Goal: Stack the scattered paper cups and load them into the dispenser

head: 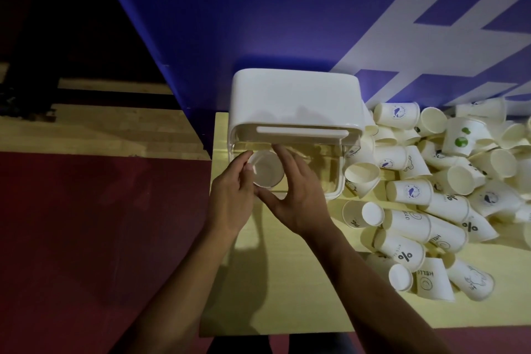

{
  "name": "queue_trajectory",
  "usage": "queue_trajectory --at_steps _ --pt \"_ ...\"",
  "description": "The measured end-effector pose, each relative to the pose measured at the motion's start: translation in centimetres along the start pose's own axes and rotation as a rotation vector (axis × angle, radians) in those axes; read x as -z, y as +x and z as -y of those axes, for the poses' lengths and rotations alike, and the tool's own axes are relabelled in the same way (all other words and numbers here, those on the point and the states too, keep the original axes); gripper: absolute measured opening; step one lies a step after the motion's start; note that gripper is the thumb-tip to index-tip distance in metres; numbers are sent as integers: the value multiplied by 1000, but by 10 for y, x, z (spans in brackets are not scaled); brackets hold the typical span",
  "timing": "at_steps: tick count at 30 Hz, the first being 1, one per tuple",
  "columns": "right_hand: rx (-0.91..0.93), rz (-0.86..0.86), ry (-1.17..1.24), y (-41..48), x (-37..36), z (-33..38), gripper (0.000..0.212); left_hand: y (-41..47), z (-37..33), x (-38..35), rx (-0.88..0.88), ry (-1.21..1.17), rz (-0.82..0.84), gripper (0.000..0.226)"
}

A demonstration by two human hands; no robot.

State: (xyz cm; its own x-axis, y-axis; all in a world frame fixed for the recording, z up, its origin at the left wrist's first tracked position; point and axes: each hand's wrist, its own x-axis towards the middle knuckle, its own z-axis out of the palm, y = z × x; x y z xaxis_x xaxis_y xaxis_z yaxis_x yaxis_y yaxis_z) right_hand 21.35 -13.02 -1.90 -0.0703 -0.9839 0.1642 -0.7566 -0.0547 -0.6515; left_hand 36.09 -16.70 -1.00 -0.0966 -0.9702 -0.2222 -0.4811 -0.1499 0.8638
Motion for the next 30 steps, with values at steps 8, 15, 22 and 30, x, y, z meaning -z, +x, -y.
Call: queue_trajectory --at_steps 8,15,22,30 --pt "-172 51 48 -8 -4 -10 70 4 8 -5 28 56 20 37" --pt "-210 104 25 -5 -5 -11 72 6 12 -7 41 93 46 39" --pt "-246 126 24 -5 -5 -11 72 7 13 -9 53 115 59 41" --pt "-326 12 87 -20 41 -17 58 -26 -32 -7 -187 151 -116 32"
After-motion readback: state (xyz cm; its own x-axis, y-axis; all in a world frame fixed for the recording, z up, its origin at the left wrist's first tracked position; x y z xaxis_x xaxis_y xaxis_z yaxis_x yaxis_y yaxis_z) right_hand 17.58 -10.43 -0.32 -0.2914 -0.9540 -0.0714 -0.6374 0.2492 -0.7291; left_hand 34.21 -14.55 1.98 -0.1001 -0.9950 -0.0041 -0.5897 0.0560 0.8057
